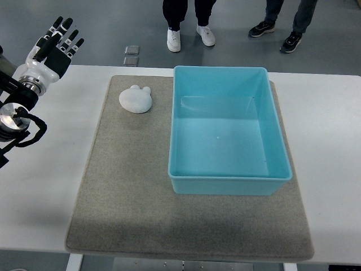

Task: Place white toy into blue box with left hand

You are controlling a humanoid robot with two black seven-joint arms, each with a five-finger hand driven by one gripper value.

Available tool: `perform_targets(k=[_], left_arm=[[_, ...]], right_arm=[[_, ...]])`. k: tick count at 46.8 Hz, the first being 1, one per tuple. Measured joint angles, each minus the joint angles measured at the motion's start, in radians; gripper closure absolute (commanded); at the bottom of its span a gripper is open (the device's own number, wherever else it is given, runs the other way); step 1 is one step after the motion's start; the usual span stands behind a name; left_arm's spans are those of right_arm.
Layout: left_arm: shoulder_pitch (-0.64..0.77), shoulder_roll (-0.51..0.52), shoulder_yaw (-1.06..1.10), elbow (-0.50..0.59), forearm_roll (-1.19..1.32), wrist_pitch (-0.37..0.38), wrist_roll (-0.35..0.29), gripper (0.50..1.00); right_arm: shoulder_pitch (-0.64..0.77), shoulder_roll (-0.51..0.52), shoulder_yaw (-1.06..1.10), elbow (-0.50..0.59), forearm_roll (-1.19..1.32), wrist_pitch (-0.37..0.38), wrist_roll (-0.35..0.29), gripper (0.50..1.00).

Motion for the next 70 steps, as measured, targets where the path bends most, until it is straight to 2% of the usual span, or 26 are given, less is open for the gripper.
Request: perform_targets(k=[29, 44, 51, 57, 70], left_arm=[[-0.006, -0.012, -0.001, 0.025, 0.103, -0.034, -0.01, 0.501], [-0.004, -0.013, -0.003, 0.031, 0.176, -0.076, -0.016, 0.506], [-0.019, -0.027, 0.0, 0.032, 0.359, -0.047, -0.014, 0.508], [-0.027, -0.042, 0.007, 0.033, 0.583, 0.019, -0.012, 0.51], [-0.029, -0.049, 0.016, 0.035, 1.046, 0.036, -0.01, 0.51]], right_arm=[[0.0, 0.0, 0.0, 0.0, 0.0, 0.0, 0.001, 0.564], [0.0, 0.0, 0.0, 0.0, 0.0, 0.0, 0.0, 0.564], [0.0, 0.0, 0.0, 0.0, 0.0, 0.0, 0.001, 0.564], [0.0, 0.0, 0.0, 0.0, 0.0, 0.0, 0.001, 0.564], [0.0, 0.0, 0.0, 0.0, 0.0, 0.0, 0.0, 0.564]])
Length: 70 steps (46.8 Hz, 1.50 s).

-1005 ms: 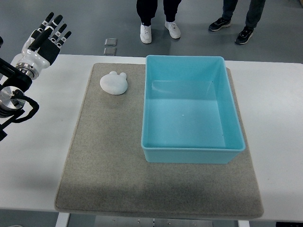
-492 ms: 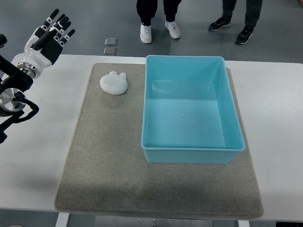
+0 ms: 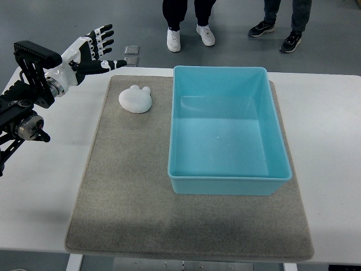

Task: Place white toy into blue box with left hand
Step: 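Reach the left hand down over the white rabbit toy, then close the left hand fingers around the white rabbit toy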

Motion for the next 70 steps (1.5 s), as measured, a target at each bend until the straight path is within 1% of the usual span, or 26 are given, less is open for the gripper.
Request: perform_targets(k=[13, 20, 25, 27, 32, 37, 40, 45, 56, 61, 65, 67, 69, 70], left_arm=[[0.0, 0.003, 0.011, 0.021, 0.396, 0.011, -0.001, 0.512], [-0.001, 0.0, 0.044, 0.026, 0.582, 0.075, -0.005, 0.514], [-0.013, 0.0, 0.07, 0.028, 0.666, 0.115, -0.008, 0.534], [-0.014, 0.0, 0.079, 0.029, 0.683, 0.124, -0.008, 0.568], [-0.026, -0.013, 0.115, 0.042, 0.716, 0.147, -0.009, 0.598], [-0.042, -0.03, 0.151, 0.073, 0.724, 0.172, -0.01, 0.611], [-0.052, -0.032, 0.171, 0.079, 0.725, 0.177, -0.011, 0.634], [-0.064, -0.037, 0.192, 0.084, 0.725, 0.177, -0.011, 0.643], [-0.077, -0.061, 0.223, 0.111, 0.725, 0.178, -0.011, 0.643], [-0.079, -0.067, 0.247, 0.114, 0.725, 0.178, -0.024, 0.654], [-0.079, -0.073, 0.264, 0.114, 0.725, 0.184, -0.03, 0.684], [-0.079, -0.073, 0.268, 0.114, 0.725, 0.186, -0.03, 0.716], [-0.079, -0.074, 0.274, 0.114, 0.725, 0.187, -0.031, 0.733], [-0.08, -0.074, 0.276, 0.114, 0.725, 0.187, -0.031, 0.754]], right_arm=[[0.0, 0.0, 0.0, 0.0, 0.0, 0.0, 0.0, 0.564], [-0.001, 0.0, 0.0, 0.0, 0.0, 0.0, 0.0, 0.564], [0.0, 0.0, 0.0, 0.0, 0.0, 0.0, 0.0, 0.564], [0.0, 0.0, 0.0, 0.0, 0.0, 0.0, 0.0, 0.564], [0.0, 0.0, 0.0, 0.0, 0.0, 0.0, 0.0, 0.564], [0.0, 0.0, 0.0, 0.0, 0.0, 0.0, 0.0, 0.564], [0.0, 0.0, 0.0, 0.0, 0.0, 0.0, 0.0, 0.564], [0.0, 0.0, 0.0, 0.0, 0.0, 0.0, 0.0, 0.564], [0.0, 0.0, 0.0, 0.0, 0.0, 0.0, 0.0, 0.564], [0.0, 0.0, 0.0, 0.0, 0.0, 0.0, 0.0, 0.564], [0.0, 0.0, 0.0, 0.0, 0.0, 0.0, 0.0, 0.564], [0.0, 0.0, 0.0, 0.0, 0.0, 0.0, 0.0, 0.564], [0.0, 0.0, 0.0, 0.0, 0.0, 0.0, 0.0, 0.564], [0.0, 0.0, 0.0, 0.0, 0.0, 0.0, 0.0, 0.564]])
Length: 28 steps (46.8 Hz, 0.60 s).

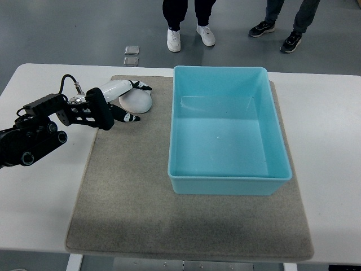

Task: Place white toy into blue box with left hand
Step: 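Close the left hand fingers around the white rabbit toy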

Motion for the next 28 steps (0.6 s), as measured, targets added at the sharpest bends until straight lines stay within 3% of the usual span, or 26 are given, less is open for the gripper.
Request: perform_targets(k=[10, 16, 28], left_arm=[[-0.023, 0.0, 0.015, 0.022, 0.001, -0.001, 0.0, 0.889], [-0.032, 0.0, 0.017, 0.028, 0.001, -0.001, 0.0, 0.996], [-0.048, 0.006, 0.002, 0.022, -0.022, 0.002, 0.001, 1.0]], right_arm=[[0.0, 0.0, 0.0, 0.0, 0.0, 0.0, 0.0, 0.564], [0.0, 0.0, 0.0, 0.0, 0.0, 0.0, 0.001, 0.564], [0.0, 0.0, 0.0, 0.0, 0.0, 0.0, 0.001, 0.564]])
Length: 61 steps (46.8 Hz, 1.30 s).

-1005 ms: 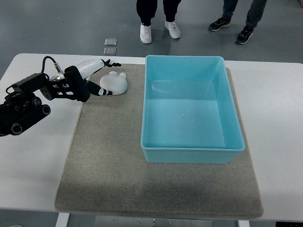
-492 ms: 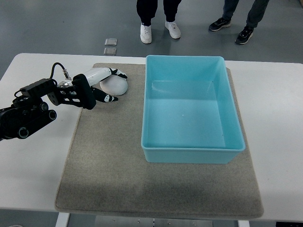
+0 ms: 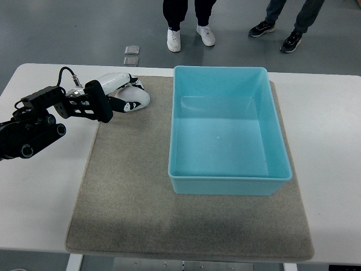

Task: Place white toy into blue box with left hand
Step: 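Close the left hand fingers around the white rabbit toy, then carry the toy with the left hand into the blue box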

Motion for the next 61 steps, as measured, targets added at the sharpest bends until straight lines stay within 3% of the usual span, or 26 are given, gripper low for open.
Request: perform_targets(k=[9, 17, 26, 32, 55, 59, 61], left_arm=[[-0.066, 0.051, -0.026, -0.078, -0.001, 0.009, -0.009, 1.0], [-0.113, 0.124, -0.04, -0.262, 0.001, 0.001, -0.022, 1.0], [-0.125, 0.134, -0.035, -0.473, 0.014, -0.009, -0.022, 1.0], [-0.125, 0.131, -0.021, -0.556, 0.019, -0.014, -0.022, 1.0], [-0.093, 0.011, 0.118, -0.584, 0.112, -0.026, -0.024, 0.986], [-0.085, 0.002, 0.136, -0.581, 0.112, -0.026, -0.024, 0.947], [-0.081, -0.002, 0.139, -0.581, 0.112, -0.026, -0.024, 0.905]], right_arm=[[0.0, 0.0, 0.0, 0.0, 0.0, 0.0, 0.0, 0.564], [0.0, 0.0, 0.0, 0.0, 0.0, 0.0, -0.001, 0.564], [0.0, 0.0, 0.0, 0.0, 0.0, 0.0, 0.0, 0.564], [0.0, 0.0, 0.0, 0.0, 0.0, 0.0, 0.0, 0.564], [0.0, 0.0, 0.0, 0.0, 0.0, 0.0, -0.001, 0.564], [0.0, 0.0, 0.0, 0.0, 0.0, 0.0, -0.001, 0.564], [0.0, 0.0, 0.0, 0.0, 0.0, 0.0, -0.001, 0.564]])
